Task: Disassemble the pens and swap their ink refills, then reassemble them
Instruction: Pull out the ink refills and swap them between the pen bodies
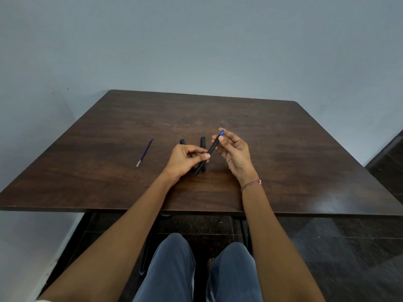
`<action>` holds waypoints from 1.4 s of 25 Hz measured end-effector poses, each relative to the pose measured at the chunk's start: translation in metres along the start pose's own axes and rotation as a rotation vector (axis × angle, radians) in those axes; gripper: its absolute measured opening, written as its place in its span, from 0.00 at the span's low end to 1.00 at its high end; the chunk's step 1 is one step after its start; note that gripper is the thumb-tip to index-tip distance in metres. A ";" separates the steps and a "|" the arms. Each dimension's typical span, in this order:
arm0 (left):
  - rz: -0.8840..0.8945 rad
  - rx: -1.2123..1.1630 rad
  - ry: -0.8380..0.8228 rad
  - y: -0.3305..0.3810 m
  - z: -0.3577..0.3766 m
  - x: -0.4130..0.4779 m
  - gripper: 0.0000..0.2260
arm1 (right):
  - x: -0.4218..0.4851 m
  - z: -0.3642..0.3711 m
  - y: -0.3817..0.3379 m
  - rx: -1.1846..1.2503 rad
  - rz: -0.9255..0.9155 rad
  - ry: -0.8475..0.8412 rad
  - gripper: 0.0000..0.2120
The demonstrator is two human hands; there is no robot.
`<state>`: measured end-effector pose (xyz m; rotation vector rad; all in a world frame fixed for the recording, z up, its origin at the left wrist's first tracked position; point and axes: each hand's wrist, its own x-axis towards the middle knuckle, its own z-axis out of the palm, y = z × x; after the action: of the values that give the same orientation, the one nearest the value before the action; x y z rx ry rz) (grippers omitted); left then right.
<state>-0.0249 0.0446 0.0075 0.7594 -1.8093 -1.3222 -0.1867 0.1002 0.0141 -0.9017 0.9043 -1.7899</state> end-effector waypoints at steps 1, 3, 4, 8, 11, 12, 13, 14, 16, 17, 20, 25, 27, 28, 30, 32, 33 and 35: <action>-0.002 -0.002 -0.001 0.000 0.000 0.000 0.06 | 0.000 0.000 0.000 -0.002 -0.005 0.003 0.11; -0.003 -0.006 0.000 0.000 0.000 0.000 0.07 | 0.000 0.001 0.000 -0.011 -0.016 0.018 0.10; -0.002 -0.005 -0.001 -0.001 0.000 0.000 0.07 | -0.001 0.002 0.000 -0.021 -0.022 0.029 0.10; 0.000 -0.018 0.005 -0.003 0.000 0.001 0.07 | 0.000 0.003 0.000 -0.064 -0.049 0.070 0.10; 0.010 -0.019 0.039 -0.004 0.001 0.002 0.07 | 0.001 0.004 0.001 -0.064 -0.069 0.070 0.10; 0.018 -0.025 0.057 -0.003 0.002 0.002 0.06 | 0.001 0.004 0.001 -0.047 -0.069 0.066 0.10; 0.025 -0.041 0.089 -0.003 0.002 0.002 0.06 | 0.001 0.003 0.000 -0.019 -0.066 0.066 0.10; 0.025 -0.069 0.139 -0.003 0.002 0.002 0.07 | 0.002 0.003 0.000 0.015 -0.066 0.074 0.09; 0.001 -0.115 0.266 -0.003 0.000 0.004 0.07 | 0.002 0.004 0.000 0.059 -0.080 0.106 0.09; -0.013 -0.122 0.327 -0.003 0.000 0.005 0.07 | 0.002 0.005 0.001 0.054 -0.093 0.129 0.09; -0.064 -0.125 0.479 -0.005 -0.003 0.008 0.09 | 0.003 0.009 0.002 -0.053 -0.117 0.153 0.09; -0.109 -0.068 0.607 -0.009 -0.007 0.010 0.07 | 0.025 0.030 0.004 -0.411 -0.059 0.159 0.09; -0.113 -0.071 0.640 -0.009 -0.008 0.010 0.06 | 0.037 0.041 0.011 -0.690 -0.042 0.153 0.09; -0.112 -0.078 0.647 -0.008 -0.009 0.011 0.06 | 0.041 0.046 0.015 -0.840 -0.053 0.133 0.09; -0.099 -0.092 0.647 -0.008 -0.010 0.011 0.05 | 0.049 0.055 0.022 -1.107 -0.081 0.058 0.08; -0.092 -0.107 0.641 -0.009 -0.010 0.012 0.05 | 0.055 0.065 0.026 -1.305 -0.080 -0.010 0.08; -0.090 -0.121 0.637 -0.009 -0.009 0.012 0.04 | 0.056 0.069 0.028 -1.371 -0.073 -0.036 0.09; -0.079 -0.152 0.640 -0.010 -0.009 0.012 0.04 | 0.058 0.077 0.031 -1.508 -0.057 -0.096 0.11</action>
<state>-0.0237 0.0274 0.0019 1.0343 -1.1686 -1.0821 -0.1263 0.0210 0.0344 -1.8501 2.1973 -0.8161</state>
